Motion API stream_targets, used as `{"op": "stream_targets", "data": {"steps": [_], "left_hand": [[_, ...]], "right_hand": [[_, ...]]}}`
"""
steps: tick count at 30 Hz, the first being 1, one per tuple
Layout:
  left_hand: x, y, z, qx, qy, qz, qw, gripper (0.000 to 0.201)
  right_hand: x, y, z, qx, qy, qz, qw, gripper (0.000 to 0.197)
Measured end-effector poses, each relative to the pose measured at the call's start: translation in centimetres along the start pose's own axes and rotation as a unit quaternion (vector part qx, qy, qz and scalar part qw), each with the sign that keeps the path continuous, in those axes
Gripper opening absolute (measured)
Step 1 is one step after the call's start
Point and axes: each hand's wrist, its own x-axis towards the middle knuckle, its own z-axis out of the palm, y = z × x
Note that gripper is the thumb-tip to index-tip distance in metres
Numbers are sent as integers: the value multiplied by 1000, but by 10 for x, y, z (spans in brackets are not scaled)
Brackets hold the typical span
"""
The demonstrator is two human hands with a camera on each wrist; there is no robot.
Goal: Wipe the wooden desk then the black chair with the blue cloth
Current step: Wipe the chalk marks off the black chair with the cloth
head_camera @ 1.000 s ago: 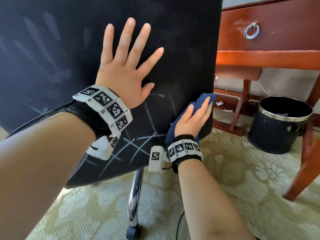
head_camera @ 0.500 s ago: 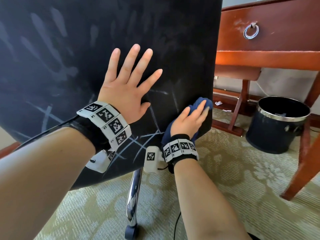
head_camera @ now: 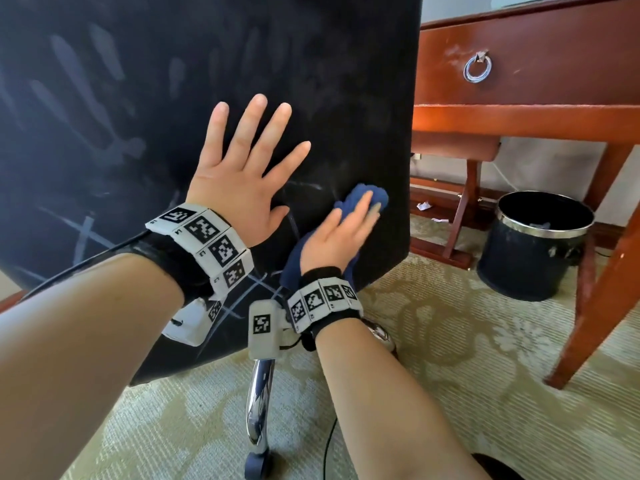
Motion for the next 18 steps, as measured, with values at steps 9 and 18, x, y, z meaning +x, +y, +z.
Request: {"op": "stream_targets", "data": {"steps": [9, 18], "left_hand": [[-8, -7, 3, 21, 2, 14, 1000, 75], [-5, -8, 4, 6, 11, 19, 1000, 79]], "right_hand": [[-16, 50, -19, -22, 5, 73, 997, 49], [-3, -19, 2, -5, -39, -55, 998, 55]]}}
